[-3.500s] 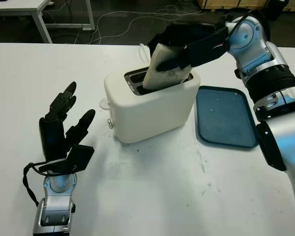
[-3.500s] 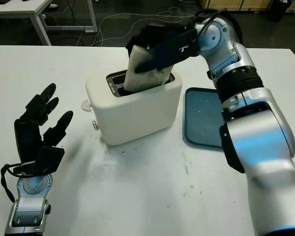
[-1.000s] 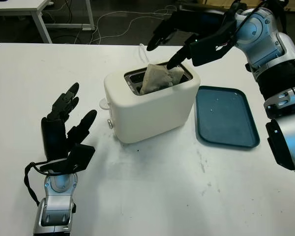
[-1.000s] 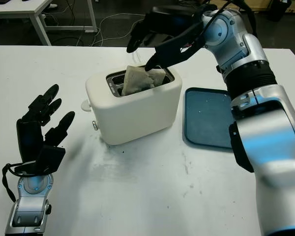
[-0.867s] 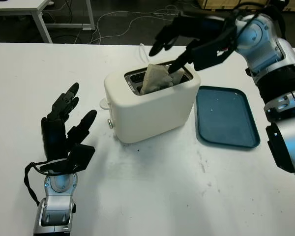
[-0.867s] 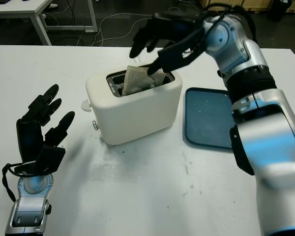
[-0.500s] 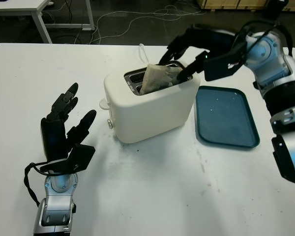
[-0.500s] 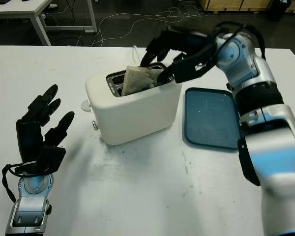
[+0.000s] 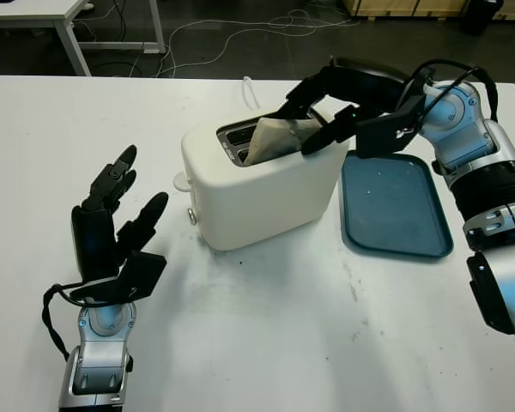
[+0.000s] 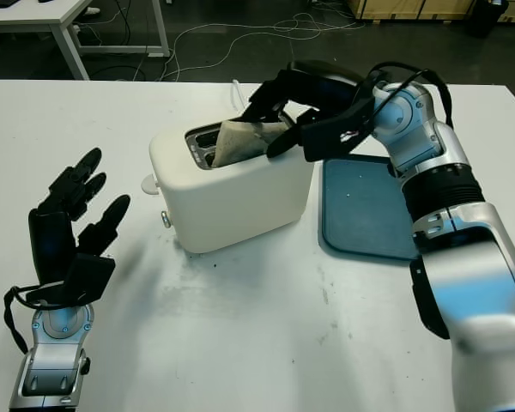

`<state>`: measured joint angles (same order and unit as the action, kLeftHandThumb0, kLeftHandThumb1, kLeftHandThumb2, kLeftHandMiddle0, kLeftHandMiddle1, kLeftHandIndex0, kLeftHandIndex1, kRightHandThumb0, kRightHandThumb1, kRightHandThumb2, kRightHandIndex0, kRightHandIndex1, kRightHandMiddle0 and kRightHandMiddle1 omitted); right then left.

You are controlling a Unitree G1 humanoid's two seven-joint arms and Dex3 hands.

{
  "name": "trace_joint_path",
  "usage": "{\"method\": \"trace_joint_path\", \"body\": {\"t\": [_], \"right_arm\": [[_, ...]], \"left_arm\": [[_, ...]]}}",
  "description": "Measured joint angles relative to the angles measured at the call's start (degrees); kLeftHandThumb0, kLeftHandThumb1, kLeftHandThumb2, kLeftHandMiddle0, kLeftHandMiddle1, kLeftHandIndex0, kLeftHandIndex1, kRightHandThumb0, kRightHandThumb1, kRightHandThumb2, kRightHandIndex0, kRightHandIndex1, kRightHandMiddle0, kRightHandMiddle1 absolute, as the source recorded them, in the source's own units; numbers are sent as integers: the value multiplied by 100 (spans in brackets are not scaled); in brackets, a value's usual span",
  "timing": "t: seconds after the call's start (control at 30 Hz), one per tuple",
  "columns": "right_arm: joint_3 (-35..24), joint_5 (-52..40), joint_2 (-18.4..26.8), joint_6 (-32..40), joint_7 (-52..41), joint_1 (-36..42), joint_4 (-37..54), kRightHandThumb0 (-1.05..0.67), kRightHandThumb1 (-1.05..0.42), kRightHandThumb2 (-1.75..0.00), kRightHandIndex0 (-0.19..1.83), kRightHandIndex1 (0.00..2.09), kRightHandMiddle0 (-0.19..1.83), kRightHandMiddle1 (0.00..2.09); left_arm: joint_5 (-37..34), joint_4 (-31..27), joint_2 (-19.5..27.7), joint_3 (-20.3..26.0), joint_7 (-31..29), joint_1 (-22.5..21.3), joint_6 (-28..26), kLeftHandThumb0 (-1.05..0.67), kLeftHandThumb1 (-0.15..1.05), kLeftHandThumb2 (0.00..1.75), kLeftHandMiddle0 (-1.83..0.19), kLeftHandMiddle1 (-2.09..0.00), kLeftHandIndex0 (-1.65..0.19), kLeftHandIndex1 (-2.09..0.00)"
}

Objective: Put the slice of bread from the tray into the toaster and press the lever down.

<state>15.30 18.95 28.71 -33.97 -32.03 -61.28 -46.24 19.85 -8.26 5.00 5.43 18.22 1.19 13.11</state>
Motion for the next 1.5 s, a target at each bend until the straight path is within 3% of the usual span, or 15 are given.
{"method": "trace_joint_path", "body": {"t": [0.23, 0.33, 0.37, 0.4, 0.43, 0.5, 0.63, 1.1, 1.33, 1.5], "right_arm": [[0, 119, -176, -368, 685, 173, -1, -40, -83, -2, 74, 94, 98, 11], [9, 292, -223, -662, 1119, 190, -41, -39, -90, -5, 85, 110, 110, 24], [33, 461, -225, -779, 1375, 190, -71, -41, -91, -10, 89, 122, 110, 42], [90, 689, -218, -894, 1691, 189, -109, -45, -92, -16, 99, 141, 104, 81], [153, 928, -211, -989, 1981, 189, -134, -47, -92, -19, 105, 152, 100, 105], [324, 1455, -178, -1147, 2680, 184, -161, -52, -92, -26, 117, 169, 99, 140], [609, 2166, -84, -1205, 3580, 129, -199, -51, -92, -33, 120, 174, 94, 162], [981, 2422, 63, -1309, 3699, -474, -864, -45, -92, -20, 113, 175, 84, 175], [995, 2145, 42, -1041, 1955, -1118, -1006, -45, -92, -32, 105, 175, 75, 175], [982, 1897, -57, -614, 959, -1405, -873, -46, -92, -29, 109, 175, 81, 175]], "left_arm": [[-8, 0, 1, 0, -8, 0, 0, -73, 92, 20, -74, 0, -60, 0], [-37, 0, 1, 0, -23, 0, 0, -74, 92, 20, -74, 0, -60, 0], [-39, 0, 1, 0, -38, 1, -1, -75, 92, 20, -74, 0, -60, 0], [-38, -5, 1, 0, -52, 1, -6, -76, 92, 20, -74, 0, -60, 0], [-38, -13, 1, 0, -60, 1, -17, -76, 92, 21, -74, 0, -60, 0], [-36, -50, -1, 0, -79, 5, -61, -76, 92, 21, -74, 0, -59, 0], [-35, -62, 0, 1, -79, 9, -68, -76, 92, 22, -74, 0, -59, 0], [-31, -58, 0, -1, -74, 10, -69, -73, 92, 20, -74, -1, -60, 0], [-4, -55, -1, -11, -73, 10, -62, -75, 92, 21, -73, -1, -59, 0], [-4, -57, -5, -14, -74, 11, -77, -76, 92, 22, -73, 0, -59, 0]]}}
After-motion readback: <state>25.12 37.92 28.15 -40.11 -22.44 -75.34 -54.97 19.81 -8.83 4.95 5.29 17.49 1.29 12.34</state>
